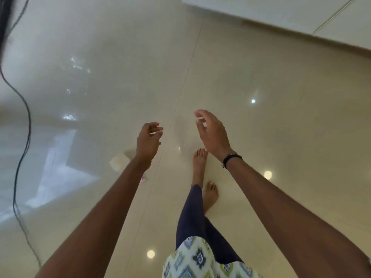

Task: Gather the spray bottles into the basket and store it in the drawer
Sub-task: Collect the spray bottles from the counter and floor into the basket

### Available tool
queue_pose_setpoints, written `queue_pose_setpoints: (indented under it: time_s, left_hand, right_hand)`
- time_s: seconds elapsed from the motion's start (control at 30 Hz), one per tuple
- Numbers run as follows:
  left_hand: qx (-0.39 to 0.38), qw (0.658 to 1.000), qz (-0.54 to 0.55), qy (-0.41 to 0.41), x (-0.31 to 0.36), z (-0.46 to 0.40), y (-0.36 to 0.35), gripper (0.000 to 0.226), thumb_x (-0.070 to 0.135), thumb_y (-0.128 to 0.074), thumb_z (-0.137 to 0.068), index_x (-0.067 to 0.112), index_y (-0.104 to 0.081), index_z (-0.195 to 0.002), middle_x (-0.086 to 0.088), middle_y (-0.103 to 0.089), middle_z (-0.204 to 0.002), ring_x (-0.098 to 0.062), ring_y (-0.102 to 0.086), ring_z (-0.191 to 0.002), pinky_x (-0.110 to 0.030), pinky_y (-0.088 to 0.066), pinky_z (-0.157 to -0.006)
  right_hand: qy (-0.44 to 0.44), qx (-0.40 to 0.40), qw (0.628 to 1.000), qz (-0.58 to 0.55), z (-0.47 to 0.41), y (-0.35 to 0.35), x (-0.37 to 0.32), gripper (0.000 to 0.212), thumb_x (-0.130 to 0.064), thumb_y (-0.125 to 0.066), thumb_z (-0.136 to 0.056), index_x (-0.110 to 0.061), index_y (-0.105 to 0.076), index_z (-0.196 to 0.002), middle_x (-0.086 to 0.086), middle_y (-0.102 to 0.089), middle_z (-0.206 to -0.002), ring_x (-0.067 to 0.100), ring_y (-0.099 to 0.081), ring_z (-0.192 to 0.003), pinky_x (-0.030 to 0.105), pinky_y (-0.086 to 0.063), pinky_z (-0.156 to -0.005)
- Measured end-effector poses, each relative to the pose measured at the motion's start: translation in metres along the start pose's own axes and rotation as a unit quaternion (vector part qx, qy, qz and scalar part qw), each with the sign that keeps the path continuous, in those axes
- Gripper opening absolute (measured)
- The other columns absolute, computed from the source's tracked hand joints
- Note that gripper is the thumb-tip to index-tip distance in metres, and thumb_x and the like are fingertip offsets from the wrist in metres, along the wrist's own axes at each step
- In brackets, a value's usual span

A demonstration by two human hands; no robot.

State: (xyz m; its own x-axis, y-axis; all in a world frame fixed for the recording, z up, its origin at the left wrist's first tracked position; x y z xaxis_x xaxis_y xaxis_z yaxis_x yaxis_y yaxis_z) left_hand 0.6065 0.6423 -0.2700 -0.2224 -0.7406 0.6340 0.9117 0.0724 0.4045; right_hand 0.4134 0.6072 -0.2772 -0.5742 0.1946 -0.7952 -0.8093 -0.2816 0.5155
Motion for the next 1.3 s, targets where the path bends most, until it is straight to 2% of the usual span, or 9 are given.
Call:
queue_pose_setpoints:
  time_s: [0.27,0.4,0.47,0.53,0.67,0.8,0.93,1.07,1.3]
  left_hand:
    - [0.147,0.959,0.094,0.223,-0.166,0.012,0.059,0.038,0.003,-0.055,-0.092,0.005,-0.050,-0.129,-0.006,-0.050,-0.113,-0.019,-0.050,-0.091,-0.023,-0.047,-0.064]
    - [0.175,0.936,0.114,0.284,-0.240,-0.002,0.069,0.041,0.005,-0.057,-0.091,0.007,-0.047,-0.131,-0.009,-0.048,-0.112,-0.011,-0.047,-0.069,-0.028,-0.048,-0.071]
    - [0.177,0.929,0.120,0.302,-0.275,-0.017,0.068,0.047,0.008,-0.059,-0.091,0.008,-0.043,-0.135,-0.011,-0.049,-0.118,-0.015,-0.054,-0.083,-0.034,-0.049,-0.089]
    - [0.185,0.925,0.117,0.310,-0.310,-0.037,0.066,0.053,0.012,-0.062,-0.091,0.009,-0.039,-0.138,-0.015,-0.047,-0.135,-0.026,-0.053,-0.114,-0.038,-0.046,-0.102]
    - [0.212,0.929,0.074,0.295,-0.370,-0.082,0.062,0.060,0.018,-0.065,-0.089,0.010,-0.036,-0.140,-0.012,-0.044,-0.143,-0.029,-0.042,-0.130,-0.032,-0.040,-0.098]
    - [0.232,0.933,0.060,0.268,-0.414,-0.123,0.059,0.064,0.023,-0.066,-0.086,0.009,-0.034,-0.140,-0.009,-0.051,-0.134,-0.027,-0.041,-0.127,-0.034,-0.039,-0.096]
    - [0.217,0.941,0.088,0.244,-0.433,-0.148,0.053,0.035,0.027,-0.062,-0.089,0.007,-0.054,-0.117,-0.003,-0.056,-0.101,-0.020,-0.054,-0.094,-0.028,-0.043,-0.075]
    - [0.186,0.958,0.088,0.202,-0.427,-0.154,0.048,0.016,0.026,-0.059,-0.093,0.011,-0.055,-0.099,0.004,-0.054,-0.079,-0.014,-0.051,-0.075,-0.019,-0.040,-0.057]
    - [0.147,0.972,0.059,0.173,-0.338,-0.125,0.062,0.029,0.030,-0.075,-0.080,0.009,-0.058,-0.090,0.001,-0.058,-0.080,-0.016,-0.055,-0.074,-0.024,-0.046,-0.066]
  right_hand:
    - [-0.019,-0.183,0.980,0.079,0.058,-0.136,0.022,0.032,-0.013,-0.046,-0.095,-0.015,-0.050,-0.126,0.004,-0.057,-0.127,0.023,-0.057,-0.111,0.040,-0.050,-0.090]
    - [-0.044,-0.251,0.961,0.105,0.068,-0.214,0.041,0.035,-0.012,-0.046,-0.093,-0.016,-0.047,-0.128,0.005,-0.055,-0.129,0.025,-0.054,-0.113,0.041,-0.048,-0.092]
    - [-0.047,-0.277,0.953,0.118,0.068,-0.257,0.052,0.037,-0.011,-0.046,-0.092,-0.015,-0.046,-0.129,0.006,-0.055,-0.130,0.026,-0.053,-0.115,0.040,-0.047,-0.094]
    - [-0.045,-0.297,0.946,0.122,0.065,-0.301,0.065,0.038,-0.010,-0.046,-0.092,-0.014,-0.046,-0.130,0.006,-0.055,-0.130,0.026,-0.053,-0.116,0.037,-0.045,-0.093]
    - [-0.044,-0.338,0.931,0.132,0.052,-0.384,0.088,0.040,-0.009,-0.048,-0.092,-0.012,-0.043,-0.132,0.008,-0.053,-0.132,0.026,-0.052,-0.117,0.036,-0.045,-0.093]
    - [-0.033,-0.374,0.917,0.138,0.034,-0.446,0.104,0.043,-0.008,-0.050,-0.092,-0.010,-0.041,-0.134,0.012,-0.050,-0.134,0.029,-0.049,-0.122,0.042,-0.045,-0.100]
    - [-0.030,-0.407,0.903,0.134,0.021,-0.475,0.113,0.050,-0.004,-0.048,-0.092,-0.011,-0.035,-0.140,0.012,-0.045,-0.138,0.029,-0.045,-0.126,0.044,-0.043,-0.102]
    - [-0.051,-0.432,0.894,0.105,0.019,-0.476,0.114,0.062,0.001,-0.050,-0.088,-0.016,-0.030,-0.144,0.009,-0.045,-0.141,0.027,-0.046,-0.127,0.044,-0.046,-0.101]
    - [-0.015,-0.336,0.931,0.145,0.008,-0.383,0.068,0.058,0.005,-0.047,-0.083,-0.014,-0.039,-0.138,0.007,-0.049,-0.136,0.027,-0.050,-0.120,0.041,-0.046,-0.096]
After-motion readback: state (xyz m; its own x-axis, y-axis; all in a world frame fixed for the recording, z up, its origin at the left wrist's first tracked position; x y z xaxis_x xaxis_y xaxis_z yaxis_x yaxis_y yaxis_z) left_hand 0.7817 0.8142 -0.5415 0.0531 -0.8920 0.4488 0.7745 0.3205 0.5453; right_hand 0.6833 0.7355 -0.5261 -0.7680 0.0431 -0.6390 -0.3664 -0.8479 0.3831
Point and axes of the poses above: each hand's wrist, its own z-axis away from the middle knuckle, its own y-axis out of the back of the hand, x = y × z, the point moved 3 cm from there along -z, towards the middle knuckle
